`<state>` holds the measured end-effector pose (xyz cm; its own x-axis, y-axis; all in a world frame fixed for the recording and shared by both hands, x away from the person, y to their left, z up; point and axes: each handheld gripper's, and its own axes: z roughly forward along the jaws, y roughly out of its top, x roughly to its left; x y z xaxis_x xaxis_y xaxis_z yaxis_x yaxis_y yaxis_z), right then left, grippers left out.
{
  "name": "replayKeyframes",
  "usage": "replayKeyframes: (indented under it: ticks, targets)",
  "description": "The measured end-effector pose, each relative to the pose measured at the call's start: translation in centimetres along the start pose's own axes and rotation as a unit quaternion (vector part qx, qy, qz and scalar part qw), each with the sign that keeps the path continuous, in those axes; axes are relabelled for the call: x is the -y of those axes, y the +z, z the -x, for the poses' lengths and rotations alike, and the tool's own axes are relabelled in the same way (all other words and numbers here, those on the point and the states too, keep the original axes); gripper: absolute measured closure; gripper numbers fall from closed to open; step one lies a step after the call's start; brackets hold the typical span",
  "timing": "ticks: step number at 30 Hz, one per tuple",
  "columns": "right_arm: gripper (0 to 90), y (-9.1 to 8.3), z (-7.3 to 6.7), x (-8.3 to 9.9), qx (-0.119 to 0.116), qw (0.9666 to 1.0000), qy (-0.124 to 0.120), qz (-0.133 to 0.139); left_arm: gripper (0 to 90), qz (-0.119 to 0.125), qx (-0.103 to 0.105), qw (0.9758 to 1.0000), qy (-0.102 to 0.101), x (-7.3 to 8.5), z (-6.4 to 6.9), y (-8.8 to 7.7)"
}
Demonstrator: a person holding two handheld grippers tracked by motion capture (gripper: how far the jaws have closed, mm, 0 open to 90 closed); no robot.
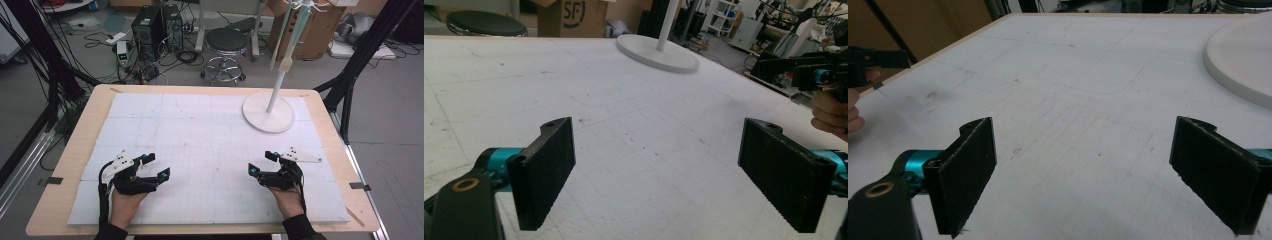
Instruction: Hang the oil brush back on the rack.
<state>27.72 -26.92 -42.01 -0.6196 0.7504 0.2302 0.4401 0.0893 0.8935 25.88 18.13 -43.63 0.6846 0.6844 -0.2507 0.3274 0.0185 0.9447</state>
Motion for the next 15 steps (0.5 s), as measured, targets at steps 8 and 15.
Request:
replayKeyframes:
  ticks: [8, 15]
  targets:
    - [10.8, 0.22, 0.14, 0.29, 0.001, 1.0000, 0.004, -0.006, 15.8, -0.004, 0.002, 1.0000, 0.006, -0.03, 0.17, -0.01]
    - [10.8, 0.35, 0.18, 0.38, 0.001, 1.0000, 0.003, -0.007, 15.8, -0.006, 0.003, 1.0000, 0.005, 0.03, 0.22, 0.02]
